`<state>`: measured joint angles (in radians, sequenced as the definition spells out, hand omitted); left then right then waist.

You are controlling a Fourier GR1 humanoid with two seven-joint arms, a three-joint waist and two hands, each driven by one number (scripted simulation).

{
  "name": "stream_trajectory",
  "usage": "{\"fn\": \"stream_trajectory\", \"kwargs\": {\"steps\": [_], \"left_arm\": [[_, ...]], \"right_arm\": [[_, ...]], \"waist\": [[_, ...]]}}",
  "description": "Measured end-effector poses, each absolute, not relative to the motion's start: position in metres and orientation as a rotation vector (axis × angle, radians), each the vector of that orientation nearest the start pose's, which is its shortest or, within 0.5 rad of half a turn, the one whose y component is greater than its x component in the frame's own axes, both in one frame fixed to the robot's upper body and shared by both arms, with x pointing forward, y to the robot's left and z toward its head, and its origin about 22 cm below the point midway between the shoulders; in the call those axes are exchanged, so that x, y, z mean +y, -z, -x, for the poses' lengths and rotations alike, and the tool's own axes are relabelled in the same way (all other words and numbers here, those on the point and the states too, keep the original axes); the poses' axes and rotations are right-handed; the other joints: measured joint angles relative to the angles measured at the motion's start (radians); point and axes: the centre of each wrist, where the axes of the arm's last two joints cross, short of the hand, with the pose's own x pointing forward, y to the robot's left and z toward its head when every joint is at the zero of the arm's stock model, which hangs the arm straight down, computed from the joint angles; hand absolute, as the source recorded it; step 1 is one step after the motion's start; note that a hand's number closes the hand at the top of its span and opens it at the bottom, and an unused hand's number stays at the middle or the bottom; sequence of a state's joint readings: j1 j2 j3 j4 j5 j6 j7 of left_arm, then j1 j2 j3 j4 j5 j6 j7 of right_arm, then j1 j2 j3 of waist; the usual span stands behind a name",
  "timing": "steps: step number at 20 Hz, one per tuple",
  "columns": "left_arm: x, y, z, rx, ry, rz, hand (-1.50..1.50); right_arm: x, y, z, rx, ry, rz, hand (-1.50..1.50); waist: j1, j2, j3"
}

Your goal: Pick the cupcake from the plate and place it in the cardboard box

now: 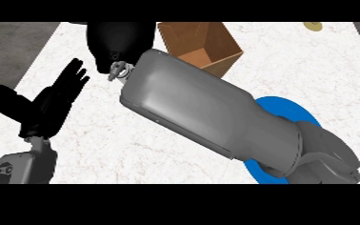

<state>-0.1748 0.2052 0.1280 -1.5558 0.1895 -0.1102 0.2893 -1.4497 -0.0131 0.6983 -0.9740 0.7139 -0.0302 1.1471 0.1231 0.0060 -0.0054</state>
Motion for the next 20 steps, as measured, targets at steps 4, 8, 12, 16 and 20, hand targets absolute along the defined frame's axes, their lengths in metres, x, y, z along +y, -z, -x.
{"fn": "stream_trajectory", "kwargs": {"steps": [4,8,12,16,20], "left_arm": [[0.292,-0.057,-0.279,-1.451,0.043,0.018,0.00],[0.293,-0.058,-0.276,-1.452,0.030,0.008,0.00],[0.300,-0.060,-0.271,-1.456,0.030,-0.001,0.00],[0.303,-0.058,-0.269,-1.460,0.015,-0.001,0.00],[0.306,-0.056,-0.265,-1.460,0.013,-0.007,0.00]], "right_arm": [[0.080,-0.264,-0.337,-1.492,-0.887,1.299,1.50],[0.081,-0.268,-0.349,-1.452,-0.868,1.334,1.50],[0.075,-0.260,-0.365,-1.404,-0.867,1.348,1.50],[0.067,-0.247,-0.378,-1.396,-0.859,1.351,1.50],[0.056,-0.229,-0.392,-1.387,-0.840,1.338,1.50]], "waist": [[-0.019,0.000,0.001],[-0.031,0.002,0.001],[-0.037,0.005,0.002],[-0.049,0.007,0.002],[-0.053,0.008,0.003]]}}
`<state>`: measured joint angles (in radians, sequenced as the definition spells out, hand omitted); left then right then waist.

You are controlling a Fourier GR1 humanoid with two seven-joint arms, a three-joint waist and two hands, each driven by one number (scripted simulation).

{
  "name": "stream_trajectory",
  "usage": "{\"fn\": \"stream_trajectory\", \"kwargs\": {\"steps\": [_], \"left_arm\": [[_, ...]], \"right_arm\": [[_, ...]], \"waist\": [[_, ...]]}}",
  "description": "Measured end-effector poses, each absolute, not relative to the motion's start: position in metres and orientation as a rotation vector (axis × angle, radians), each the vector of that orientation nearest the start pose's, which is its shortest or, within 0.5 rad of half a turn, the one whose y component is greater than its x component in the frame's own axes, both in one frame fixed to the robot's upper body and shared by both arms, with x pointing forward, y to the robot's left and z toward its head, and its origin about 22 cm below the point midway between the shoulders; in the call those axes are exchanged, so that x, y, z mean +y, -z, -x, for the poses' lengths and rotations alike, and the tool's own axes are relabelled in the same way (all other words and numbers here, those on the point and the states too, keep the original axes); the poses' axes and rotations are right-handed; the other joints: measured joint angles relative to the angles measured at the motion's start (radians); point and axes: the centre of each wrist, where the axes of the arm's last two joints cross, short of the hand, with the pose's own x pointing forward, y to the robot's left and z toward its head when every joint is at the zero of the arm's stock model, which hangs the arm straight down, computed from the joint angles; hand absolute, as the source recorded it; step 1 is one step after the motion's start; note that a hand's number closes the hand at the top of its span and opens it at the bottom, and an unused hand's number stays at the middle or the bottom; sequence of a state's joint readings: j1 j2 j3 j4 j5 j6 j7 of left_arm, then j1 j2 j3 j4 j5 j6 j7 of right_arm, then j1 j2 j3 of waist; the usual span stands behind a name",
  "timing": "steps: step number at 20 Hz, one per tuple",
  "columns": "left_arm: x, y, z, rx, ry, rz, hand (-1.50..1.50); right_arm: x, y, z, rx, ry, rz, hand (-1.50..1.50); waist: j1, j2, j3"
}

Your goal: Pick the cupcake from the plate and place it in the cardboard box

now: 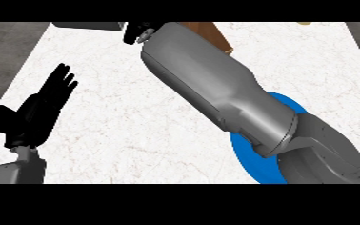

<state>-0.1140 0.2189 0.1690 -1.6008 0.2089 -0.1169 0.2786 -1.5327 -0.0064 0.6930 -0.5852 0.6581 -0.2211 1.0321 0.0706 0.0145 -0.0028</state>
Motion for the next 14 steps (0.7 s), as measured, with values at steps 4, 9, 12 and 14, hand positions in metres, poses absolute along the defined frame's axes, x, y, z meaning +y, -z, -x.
{"fn": "stream_trajectory", "kwargs": {"steps": [4,9,12,14], "left_arm": [[0.305,-0.057,-0.267,-1.458,0.010,-0.009,0.00],[0.302,-0.057,-0.266,-1.461,0.011,-0.004,0.00],[0.302,-0.055,-0.266,-1.463,0.014,-0.001,0.00],[0.302,-0.054,-0.262,-1.461,0.014,-0.001,0.00]], "right_arm": [[0.042,-0.205,-0.403,-1.371,-0.817,1.305,1.50],[0.024,-0.170,-0.410,-1.272,-0.789,1.199,1.50],[0.013,-0.153,-0.414,-1.184,-0.757,1.152,-1.50],[0.007,-0.142,-0.415,-1.157,-0.745,1.113,-1.50]], "waist": [[-0.003,0.002,0.000],[0.004,0.004,0.001],[0.007,0.004,0.001],[0.007,0.001,0.002]]}}
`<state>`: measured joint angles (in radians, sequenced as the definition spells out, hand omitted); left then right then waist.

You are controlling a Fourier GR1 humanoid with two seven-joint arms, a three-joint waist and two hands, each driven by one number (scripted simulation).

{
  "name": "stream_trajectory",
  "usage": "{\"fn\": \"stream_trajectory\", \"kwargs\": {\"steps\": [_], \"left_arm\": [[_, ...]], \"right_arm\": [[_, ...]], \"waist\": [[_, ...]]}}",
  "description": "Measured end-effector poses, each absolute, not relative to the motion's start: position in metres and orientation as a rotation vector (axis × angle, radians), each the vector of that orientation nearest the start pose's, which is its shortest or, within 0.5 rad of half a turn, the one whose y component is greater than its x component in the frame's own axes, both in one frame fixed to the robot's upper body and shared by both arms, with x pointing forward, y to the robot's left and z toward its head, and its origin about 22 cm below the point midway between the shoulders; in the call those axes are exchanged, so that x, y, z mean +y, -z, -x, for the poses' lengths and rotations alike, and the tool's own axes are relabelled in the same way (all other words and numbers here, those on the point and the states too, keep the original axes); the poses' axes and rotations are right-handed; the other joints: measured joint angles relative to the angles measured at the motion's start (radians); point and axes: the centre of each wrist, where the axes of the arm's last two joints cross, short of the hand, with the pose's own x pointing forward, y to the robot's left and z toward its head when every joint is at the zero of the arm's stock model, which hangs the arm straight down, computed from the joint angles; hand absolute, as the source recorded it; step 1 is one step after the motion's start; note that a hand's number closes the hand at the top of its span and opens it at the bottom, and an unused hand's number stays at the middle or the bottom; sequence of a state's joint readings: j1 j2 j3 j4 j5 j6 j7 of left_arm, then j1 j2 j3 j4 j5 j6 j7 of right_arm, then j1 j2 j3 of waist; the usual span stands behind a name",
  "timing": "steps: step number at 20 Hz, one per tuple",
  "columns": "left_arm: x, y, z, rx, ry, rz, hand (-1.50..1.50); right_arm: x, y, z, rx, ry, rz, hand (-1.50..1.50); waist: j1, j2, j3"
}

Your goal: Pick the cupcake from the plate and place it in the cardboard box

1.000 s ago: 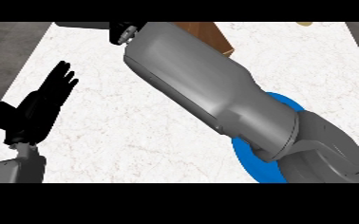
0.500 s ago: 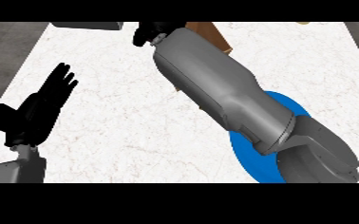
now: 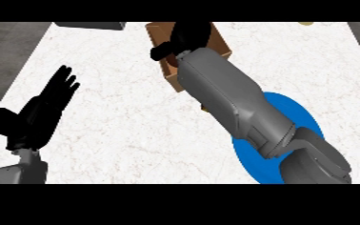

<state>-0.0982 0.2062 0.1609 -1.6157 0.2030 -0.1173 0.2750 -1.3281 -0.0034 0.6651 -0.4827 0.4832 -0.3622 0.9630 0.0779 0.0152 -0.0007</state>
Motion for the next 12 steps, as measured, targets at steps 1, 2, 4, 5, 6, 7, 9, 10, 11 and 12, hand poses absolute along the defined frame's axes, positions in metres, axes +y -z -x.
{"fn": "stream_trajectory", "kwargs": {"steps": [1,2,4,5,6,7,9,10,11,12], "left_arm": [[0.301,-0.053,-0.261,-1.463,0.011,-0.002,0.00],[0.302,-0.052,-0.260,-1.463,0.011,-0.004,0.00],[0.300,-0.052,-0.264,-1.462,0.011,-0.005,0.00],[0.302,-0.051,-0.263,-1.462,0.010,-0.007,0.00],[0.305,-0.052,-0.263,-1.460,0.007,-0.010,0.00],[0.304,-0.053,-0.264,-1.460,0.006,-0.011,0.00],[0.304,-0.054,-0.263,-1.462,-0.003,-0.018,0.00],[0.305,-0.052,-0.262,-1.460,-0.004,-0.017,0.00],[0.307,-0.053,-0.262,-1.459,-0.005,-0.022,0.00],[0.308,-0.054,-0.261,-1.460,-0.005,-0.029,0.00]], "right_arm": [[0.005,-0.138,-0.415,-1.157,-0.747,1.089,-1.50],[0.003,-0.134,-0.415,-1.164,-0.746,1.070,-1.50],[0.002,-0.127,-0.412,-1.202,-0.733,1.041,-1.50],[0.003,-0.126,-0.411,-1.229,-0.723,1.029,-1.50],[0.002,-0.125,-0.410,-1.261,-0.705,1.019,-1.50],[0.002,-0.125,-0.410,-1.302,-0.673,1.008,-1.50],[0.002,-0.127,-0.410,-1.380,-0.577,0.980,-1.50],[0.002,-0.128,-0.409,-1.412,-0.521,0.964,-1.50],[0.001,-0.129,-0.409,-1.442,-0.467,0.950,-1.50],[0.000,-0.131,-0.409,-1.471,-0.415,0.934,-1.50]], "waist": [[-0.003,-0.001,0.000],[-0.002,-0.001,0.001],[-0.003,0.000,0.001],[-0.005,-0.001,0.001],[-0.008,-0.001,0.001],[-0.010,-0.001,0.001],[-0.021,-0.004,0.001],[-0.023,-0.004,0.001],[-0.026,-0.005,0.001],[-0.031,-0.006,0.001]]}}
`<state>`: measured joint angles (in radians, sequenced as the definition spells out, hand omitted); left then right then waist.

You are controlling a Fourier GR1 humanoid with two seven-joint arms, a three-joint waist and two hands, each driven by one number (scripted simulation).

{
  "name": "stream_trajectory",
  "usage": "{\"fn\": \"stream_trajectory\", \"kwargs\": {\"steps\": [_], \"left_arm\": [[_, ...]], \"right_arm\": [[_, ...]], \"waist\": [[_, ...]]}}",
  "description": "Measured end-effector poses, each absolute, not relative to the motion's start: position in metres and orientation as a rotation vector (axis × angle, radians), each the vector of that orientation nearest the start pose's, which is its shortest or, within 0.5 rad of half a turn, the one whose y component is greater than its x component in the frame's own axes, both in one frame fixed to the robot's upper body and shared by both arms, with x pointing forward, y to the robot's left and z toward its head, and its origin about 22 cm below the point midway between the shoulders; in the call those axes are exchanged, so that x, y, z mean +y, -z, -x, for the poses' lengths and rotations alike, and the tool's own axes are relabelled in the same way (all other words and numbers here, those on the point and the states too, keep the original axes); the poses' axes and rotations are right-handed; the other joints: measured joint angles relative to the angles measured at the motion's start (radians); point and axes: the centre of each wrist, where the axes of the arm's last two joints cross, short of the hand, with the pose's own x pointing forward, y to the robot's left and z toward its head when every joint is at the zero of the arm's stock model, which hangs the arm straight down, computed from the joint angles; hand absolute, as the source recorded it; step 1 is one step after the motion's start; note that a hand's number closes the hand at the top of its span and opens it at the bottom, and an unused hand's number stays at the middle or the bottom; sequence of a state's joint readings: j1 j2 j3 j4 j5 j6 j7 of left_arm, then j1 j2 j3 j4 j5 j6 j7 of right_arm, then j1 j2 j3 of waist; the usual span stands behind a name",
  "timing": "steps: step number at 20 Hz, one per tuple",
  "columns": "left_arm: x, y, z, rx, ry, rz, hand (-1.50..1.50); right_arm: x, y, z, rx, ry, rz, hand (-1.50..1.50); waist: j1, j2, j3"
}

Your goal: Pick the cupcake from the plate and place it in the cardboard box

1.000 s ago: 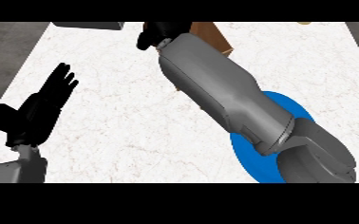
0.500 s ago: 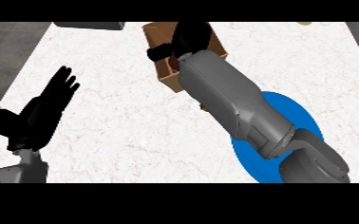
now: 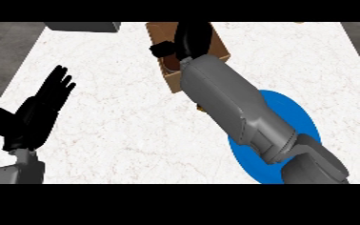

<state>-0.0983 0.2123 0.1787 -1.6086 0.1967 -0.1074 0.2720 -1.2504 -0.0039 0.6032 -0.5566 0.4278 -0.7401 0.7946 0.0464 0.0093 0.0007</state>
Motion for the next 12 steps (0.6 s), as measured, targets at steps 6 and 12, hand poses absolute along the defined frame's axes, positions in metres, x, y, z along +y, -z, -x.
{"fn": "stream_trajectory", "kwargs": {"steps": [6,12], "left_arm": [[0.314,-0.049,-0.251,-1.447,-0.027,-0.034,0.00],[0.322,-0.050,-0.246,-1.442,-0.053,-0.052,0.00]], "right_arm": [[-0.010,-0.133,-0.409,-1.569,-0.168,0.838,-1.50],[-0.039,-0.126,-0.403,-1.591,-0.024,0.772,-1.50]], "waist": [[-0.025,-0.007,0.000],[-0.048,-0.013,0.000]]}}
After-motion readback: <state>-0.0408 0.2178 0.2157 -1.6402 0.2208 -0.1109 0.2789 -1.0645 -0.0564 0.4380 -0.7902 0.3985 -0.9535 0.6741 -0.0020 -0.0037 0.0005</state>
